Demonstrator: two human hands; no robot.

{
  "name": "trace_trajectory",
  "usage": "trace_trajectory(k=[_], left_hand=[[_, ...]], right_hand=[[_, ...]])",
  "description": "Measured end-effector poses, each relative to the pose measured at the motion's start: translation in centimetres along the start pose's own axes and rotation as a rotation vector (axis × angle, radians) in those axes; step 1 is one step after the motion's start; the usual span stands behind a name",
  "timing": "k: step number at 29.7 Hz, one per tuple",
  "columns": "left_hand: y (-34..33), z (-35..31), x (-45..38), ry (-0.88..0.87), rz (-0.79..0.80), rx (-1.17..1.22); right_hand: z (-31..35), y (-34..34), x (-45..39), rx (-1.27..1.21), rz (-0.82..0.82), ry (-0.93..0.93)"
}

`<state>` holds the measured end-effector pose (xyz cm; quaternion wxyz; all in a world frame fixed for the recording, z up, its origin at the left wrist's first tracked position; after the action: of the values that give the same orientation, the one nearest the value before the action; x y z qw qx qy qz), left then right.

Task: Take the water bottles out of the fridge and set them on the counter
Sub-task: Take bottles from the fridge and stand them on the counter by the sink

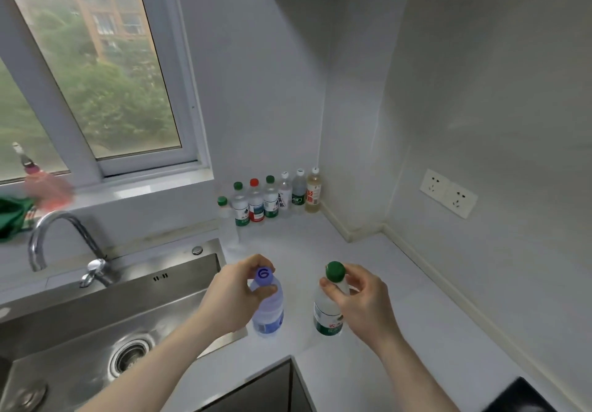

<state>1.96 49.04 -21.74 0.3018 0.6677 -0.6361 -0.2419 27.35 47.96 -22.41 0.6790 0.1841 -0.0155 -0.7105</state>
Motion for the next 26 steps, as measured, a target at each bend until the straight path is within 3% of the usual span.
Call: trace_trajectory(k=[18, 26], left_hand=[[1.9, 3.3, -18.5, -0.059, 0.020, -0.272], [0.7, 6.8, -25.9, -0.045, 0.112, -0.347]], right_hand=[[-5.8, -8.0, -15.7, 0.190, 0.016, -0.028], [-10.3, -12.2, -20.0, 0.237, 0.040, -0.082]])
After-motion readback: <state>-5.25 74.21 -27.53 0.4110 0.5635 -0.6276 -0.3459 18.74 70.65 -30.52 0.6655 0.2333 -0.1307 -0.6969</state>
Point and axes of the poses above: each hand's wrist, its own x-axis away from the middle knuckle, its own y-axis out of the back of the hand, z = x × y, the point moved 1 cm from there along -x, towards the middle knuckle, and after that the axes turned 11 degrees about y, right-handed, at the moved point
